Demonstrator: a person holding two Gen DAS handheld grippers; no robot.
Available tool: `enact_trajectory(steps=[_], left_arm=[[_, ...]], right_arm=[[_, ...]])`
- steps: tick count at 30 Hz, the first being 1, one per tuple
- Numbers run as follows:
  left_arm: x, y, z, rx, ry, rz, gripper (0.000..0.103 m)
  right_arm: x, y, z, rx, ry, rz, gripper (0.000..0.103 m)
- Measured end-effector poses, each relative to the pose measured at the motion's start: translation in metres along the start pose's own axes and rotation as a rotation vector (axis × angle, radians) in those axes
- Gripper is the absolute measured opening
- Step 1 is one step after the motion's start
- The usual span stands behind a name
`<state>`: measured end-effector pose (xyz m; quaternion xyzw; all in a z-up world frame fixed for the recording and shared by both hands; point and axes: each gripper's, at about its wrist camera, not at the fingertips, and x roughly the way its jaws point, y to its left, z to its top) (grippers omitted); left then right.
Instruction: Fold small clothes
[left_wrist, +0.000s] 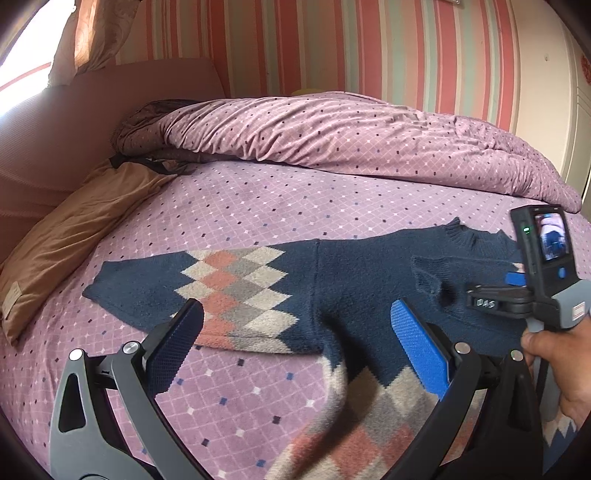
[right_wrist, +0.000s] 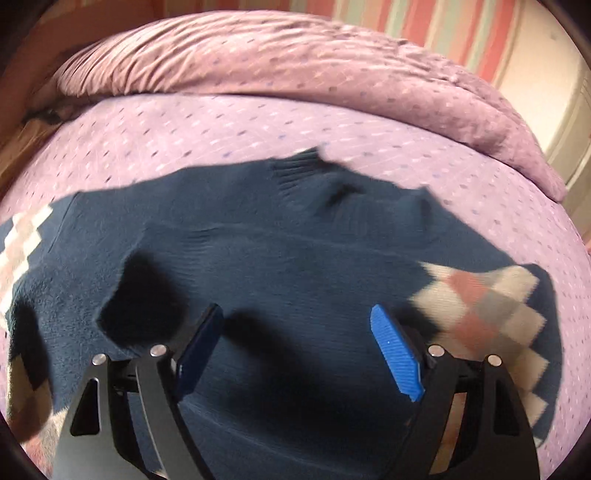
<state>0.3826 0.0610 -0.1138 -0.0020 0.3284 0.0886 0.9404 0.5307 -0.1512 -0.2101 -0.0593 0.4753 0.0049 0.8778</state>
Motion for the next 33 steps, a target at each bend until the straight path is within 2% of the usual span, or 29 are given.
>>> enact_trajectory(steps=[4,6,7,11,16,18,20,23,26,29,30,33], left_arm=[[0.005,0.010,-0.001,-0.008,0.006,0.006,0.100],[0.006,0.013,-0.002,-0.004,0.006,0.013,0.100],[0.006,0.016,-0.002,-0.004,0.005,0.015,0.100],[0.008,0.025,-0.004,-0.008,0.004,0.020,0.100],[0.009,0.031,-0.006,-0.010,0.008,0.025,0.100],[0.008,0.031,-0.007,-0.005,0.006,0.026,0.100],[0.009,0.030,-0.007,-0.007,0.009,0.019,0.100],[0.008,0.025,-0.007,-0.020,0.011,-0.019,0.100],[0.012,0.009,-0.004,-0.025,0.029,-0.102,0.100],[0.016,-0.023,-0.003,0.003,0.033,-0.168,0.100],[0.024,-0.039,-0.003,0.012,0.053,-0.209,0.100],[0.045,-0.073,-0.008,0.025,0.113,-0.258,0.100]], right_arm=[[-0.001,0.044,-0.001,-0.080,-0.011,0.065,0.083],[-0.001,0.055,-0.003,-0.116,-0.025,0.043,0.082],[-0.002,0.054,-0.004,-0.108,-0.031,0.041,0.082],[-0.014,0.037,-0.007,-0.053,-0.048,0.122,0.083],[-0.034,0.012,-0.014,-0.043,-0.109,0.059,0.083],[-0.040,0.005,-0.018,-0.029,-0.113,0.110,0.083],[-0.044,0.006,-0.021,-0.068,-0.120,0.145,0.082],[-0.053,-0.007,-0.029,-0.046,-0.128,0.170,0.081],[-0.061,-0.032,-0.033,0.011,-0.137,0.161,0.083],[-0.069,-0.057,-0.039,0.015,-0.145,0.127,0.083],[-0.072,-0.065,-0.041,0.014,-0.149,0.117,0.083],[-0.081,-0.093,-0.047,0.024,-0.161,0.096,0.083]])
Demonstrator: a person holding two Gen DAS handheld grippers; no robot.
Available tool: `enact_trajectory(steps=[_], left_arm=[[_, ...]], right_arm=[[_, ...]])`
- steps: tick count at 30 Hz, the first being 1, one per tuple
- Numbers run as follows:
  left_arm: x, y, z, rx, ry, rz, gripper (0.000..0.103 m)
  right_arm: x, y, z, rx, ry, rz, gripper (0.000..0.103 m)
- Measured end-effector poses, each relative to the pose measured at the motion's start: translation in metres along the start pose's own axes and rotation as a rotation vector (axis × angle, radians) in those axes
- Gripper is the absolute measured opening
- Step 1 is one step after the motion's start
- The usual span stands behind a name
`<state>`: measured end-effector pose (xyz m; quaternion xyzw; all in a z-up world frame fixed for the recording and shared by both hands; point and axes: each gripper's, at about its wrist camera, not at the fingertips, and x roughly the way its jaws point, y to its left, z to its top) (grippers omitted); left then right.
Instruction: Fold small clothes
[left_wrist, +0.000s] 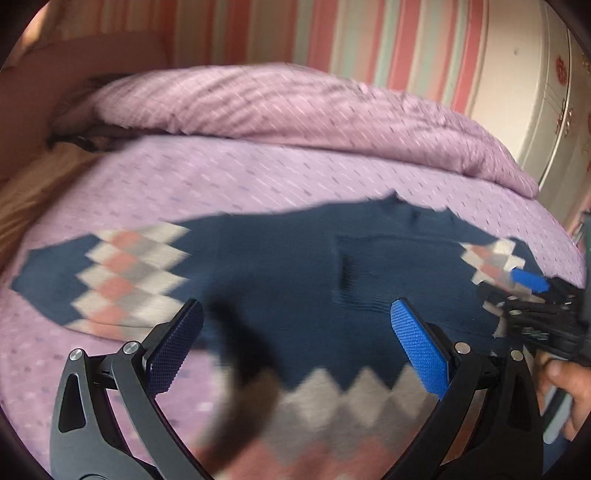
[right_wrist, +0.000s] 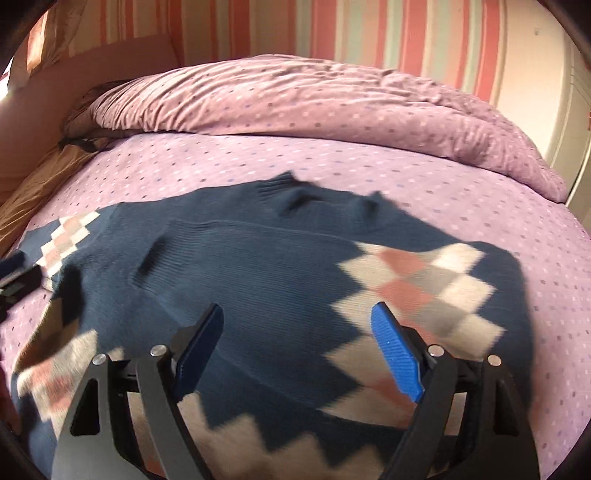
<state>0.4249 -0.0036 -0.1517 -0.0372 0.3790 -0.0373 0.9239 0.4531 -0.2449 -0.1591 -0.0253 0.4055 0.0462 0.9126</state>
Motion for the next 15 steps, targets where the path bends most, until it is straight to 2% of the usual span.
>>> enact_trajectory(steps=[4,7,13,15], left_arm=[[0.038,-0.027,-0.001,-0.003,0.072,-0.028,0.100],[0.058,-0.045,-0.001,0.013,0.101,-0.014,0.099],[0.090,-0.061,-0.002,0.009,0.187,0.014,0.076],[0.097,-0.062,-0.002,-0.001,0.198,0.031,0.076]], right_arm=[[-0.014,-0.041,-0.002,0.030,-0.024,-0.028,0.083],[-0.024,-0.071,-0.001,0.047,-0.046,-0.056,0.083],[-0.039,-0.117,-0.001,0.093,-0.078,-0.082,0.083],[-0.041,-0.124,-0.003,0.097,-0.081,-0.085,0.083]])
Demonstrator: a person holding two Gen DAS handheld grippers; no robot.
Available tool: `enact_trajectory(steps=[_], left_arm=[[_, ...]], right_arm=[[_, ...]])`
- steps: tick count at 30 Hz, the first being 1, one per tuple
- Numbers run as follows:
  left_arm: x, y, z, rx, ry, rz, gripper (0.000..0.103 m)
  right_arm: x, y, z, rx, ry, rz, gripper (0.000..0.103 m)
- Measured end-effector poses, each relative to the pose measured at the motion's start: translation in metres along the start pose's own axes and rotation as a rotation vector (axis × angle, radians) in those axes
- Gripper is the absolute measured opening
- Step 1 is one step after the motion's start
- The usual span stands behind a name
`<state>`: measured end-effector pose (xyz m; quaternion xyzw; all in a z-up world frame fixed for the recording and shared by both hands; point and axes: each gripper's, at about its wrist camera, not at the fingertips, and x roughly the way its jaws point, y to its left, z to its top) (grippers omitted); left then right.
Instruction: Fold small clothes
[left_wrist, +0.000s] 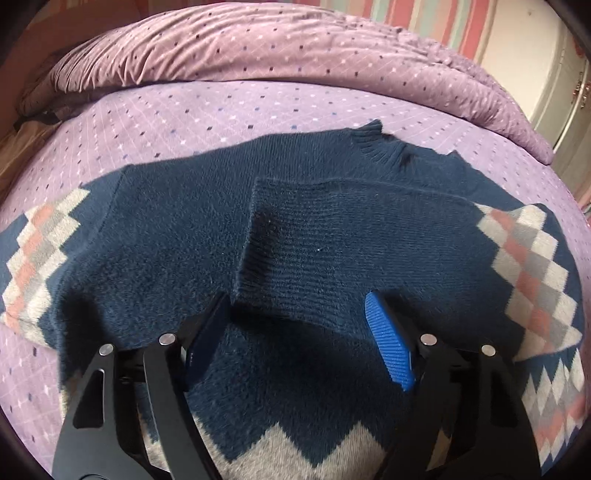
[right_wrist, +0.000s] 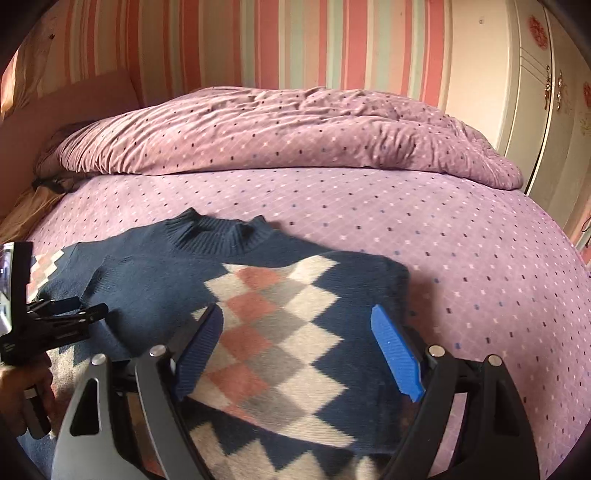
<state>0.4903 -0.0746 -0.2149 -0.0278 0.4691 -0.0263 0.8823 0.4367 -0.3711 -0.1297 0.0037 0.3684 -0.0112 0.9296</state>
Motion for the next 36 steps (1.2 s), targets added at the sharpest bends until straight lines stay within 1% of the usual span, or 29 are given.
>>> enact_trajectory(steps=[3,5,6,8,9,10,11,14,17,20,22,25,26,27,29,31,33,36], left_arm=[[0.006,-0.003,0.005,-0.001,0.007,0.021,0.074],[0.009,-0.003,0.009,-0.018,0.013,0.014,0.063],[0.009,-0.003,0.012,-0.022,0.010,0.026,0.058],[0.008,-0.004,0.016,-0.019,0.001,0.048,0.030],[0.007,-0.004,0.018,-0.023,-0.004,0.046,0.024],[0.004,-0.003,0.020,-0.029,-0.011,0.031,0.015],[0.003,-0.003,0.021,-0.029,-0.017,0.025,0.009],[-0.005,-0.010,0.020,-0.003,-0.052,-0.002,0.007],[-0.008,-0.015,0.019,0.011,-0.078,0.014,0.006],[-0.011,-0.007,0.019,-0.007,-0.090,0.066,0.005],[-0.016,0.005,0.019,-0.027,-0.105,0.097,0.005],[-0.022,0.015,0.021,-0.016,-0.117,0.129,0.004],[-0.025,0.018,0.021,-0.015,-0.126,0.143,0.002],[-0.028,0.026,0.022,-0.028,-0.137,0.176,0.000],[-0.032,0.039,0.023,-0.058,-0.144,0.199,0.000],[-0.028,0.048,0.023,-0.053,-0.123,0.191,0.000],[-0.028,0.046,0.019,-0.012,-0.126,0.178,0.000],[-0.028,0.040,0.014,-0.003,-0.126,0.151,0.000]], right_arm=[[-0.001,-0.007,-0.003,0.000,0.003,-0.002,0.084],[-0.001,-0.010,-0.006,0.003,0.003,-0.005,0.084],[-0.001,-0.011,-0.007,0.006,0.004,-0.005,0.084],[0.000,-0.014,-0.009,0.013,0.007,-0.007,0.084],[0.000,-0.014,-0.010,0.015,0.008,-0.006,0.084],[0.000,-0.014,-0.010,0.015,0.007,-0.006,0.084],[0.000,-0.014,-0.010,0.013,0.005,-0.007,0.084],[0.001,-0.014,-0.011,0.014,0.002,-0.007,0.084],[0.002,-0.013,-0.011,0.020,0.001,-0.011,0.084],[0.003,-0.012,-0.011,0.013,0.006,-0.010,0.084],[0.004,-0.010,-0.011,0.005,0.009,-0.013,0.084],[0.004,-0.010,-0.010,0.007,0.010,-0.015,0.084],[0.005,-0.009,-0.010,0.009,0.009,-0.014,0.084],[0.004,-0.008,-0.009,0.010,0.007,-0.013,0.084],[0.005,-0.006,-0.009,0.010,0.008,-0.013,0.084],[0.009,-0.003,-0.010,0.004,0.016,-0.016,0.084],[0.012,-0.003,-0.011,0.006,0.023,-0.027,0.084],[0.012,-0.003,-0.012,0.027,0.021,-0.018,0.084]])
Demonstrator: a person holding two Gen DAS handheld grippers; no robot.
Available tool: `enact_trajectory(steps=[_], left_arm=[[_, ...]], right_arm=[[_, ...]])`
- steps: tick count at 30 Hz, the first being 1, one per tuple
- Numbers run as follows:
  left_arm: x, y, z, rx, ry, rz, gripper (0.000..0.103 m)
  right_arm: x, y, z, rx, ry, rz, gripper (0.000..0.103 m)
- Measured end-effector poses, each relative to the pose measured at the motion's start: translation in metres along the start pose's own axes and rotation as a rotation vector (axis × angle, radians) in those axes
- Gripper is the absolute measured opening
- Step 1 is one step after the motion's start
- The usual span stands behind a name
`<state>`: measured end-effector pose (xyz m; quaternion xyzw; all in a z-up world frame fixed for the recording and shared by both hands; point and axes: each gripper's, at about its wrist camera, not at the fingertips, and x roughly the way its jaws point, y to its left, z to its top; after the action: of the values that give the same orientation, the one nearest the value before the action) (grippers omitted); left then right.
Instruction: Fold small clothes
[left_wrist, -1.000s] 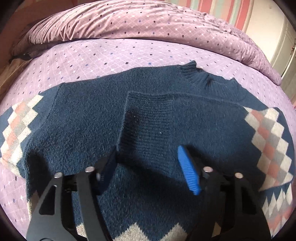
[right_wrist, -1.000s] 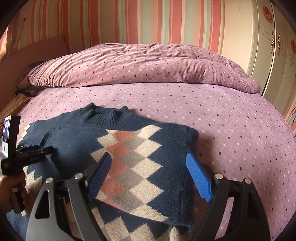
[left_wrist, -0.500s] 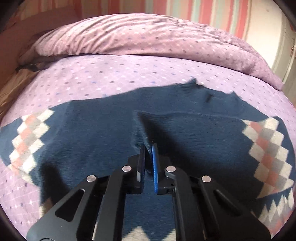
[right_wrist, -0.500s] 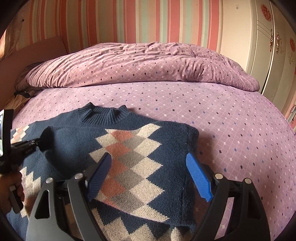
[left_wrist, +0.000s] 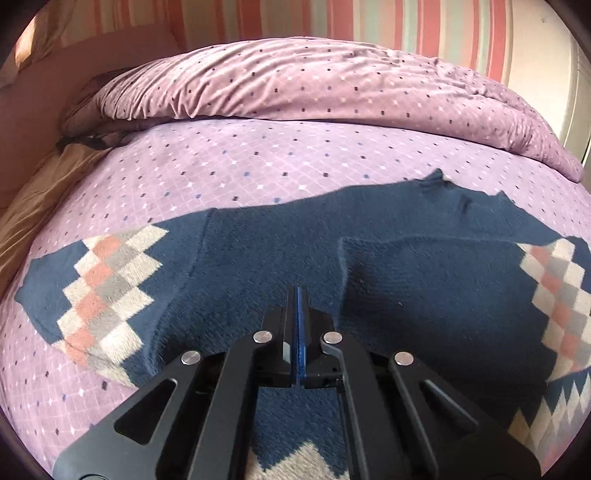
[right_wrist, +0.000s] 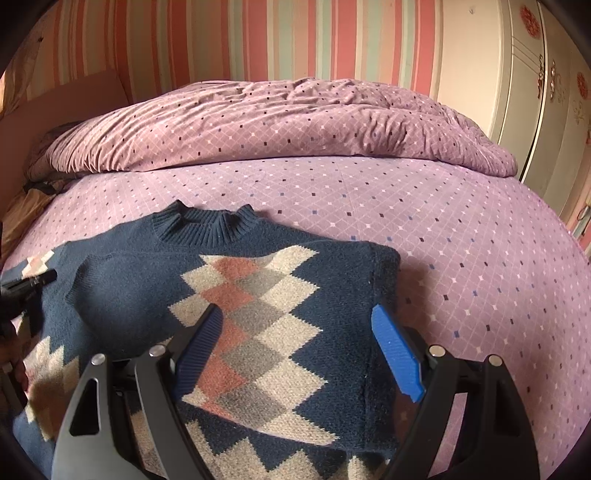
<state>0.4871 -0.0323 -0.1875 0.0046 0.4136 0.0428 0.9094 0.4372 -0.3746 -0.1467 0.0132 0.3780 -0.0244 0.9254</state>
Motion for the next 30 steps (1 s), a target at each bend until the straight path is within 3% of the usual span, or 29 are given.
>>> enact_trajectory(steps=[1,3,4,5,9,12,20,24,30], left_arm=[[0.000,-0.002,-0.002,-0.002,0.004,-0.014,0.001],[0.000,-0.005,-0.004,-0.002,0.003,-0.033,0.021],[-0.003,-0.004,-0.005,-0.008,-0.004,-0.038,0.063],[-0.007,-0.001,-0.005,-0.022,-0.024,-0.038,0.092],[-0.035,0.029,0.006,-0.037,-0.097,-0.007,0.096],[-0.056,0.075,0.013,-0.037,-0.139,0.024,0.100],[-0.070,0.253,0.001,-0.171,-0.094,0.112,0.100],[-0.067,0.325,-0.013,-0.224,-0.055,0.171,0.100],[-0.050,0.396,-0.036,-0.250,-0.019,0.219,0.100]], right_arm=[[0.000,0.002,-0.001,-0.006,0.002,-0.001,0.084],[0.000,0.004,-0.001,-0.018,0.005,0.001,0.085],[-0.001,0.006,-0.001,-0.027,0.006,0.000,0.090],[-0.002,0.006,-0.001,-0.031,0.003,-0.001,0.091],[-0.007,0.006,0.001,-0.035,-0.001,-0.003,0.091],[-0.010,0.011,0.006,-0.038,-0.005,0.003,0.091],[-0.011,0.058,0.010,-0.097,-0.003,0.034,0.091],[-0.012,0.082,0.010,-0.136,0.003,0.040,0.091],[-0.011,0.112,0.012,-0.170,0.007,0.051,0.091]])
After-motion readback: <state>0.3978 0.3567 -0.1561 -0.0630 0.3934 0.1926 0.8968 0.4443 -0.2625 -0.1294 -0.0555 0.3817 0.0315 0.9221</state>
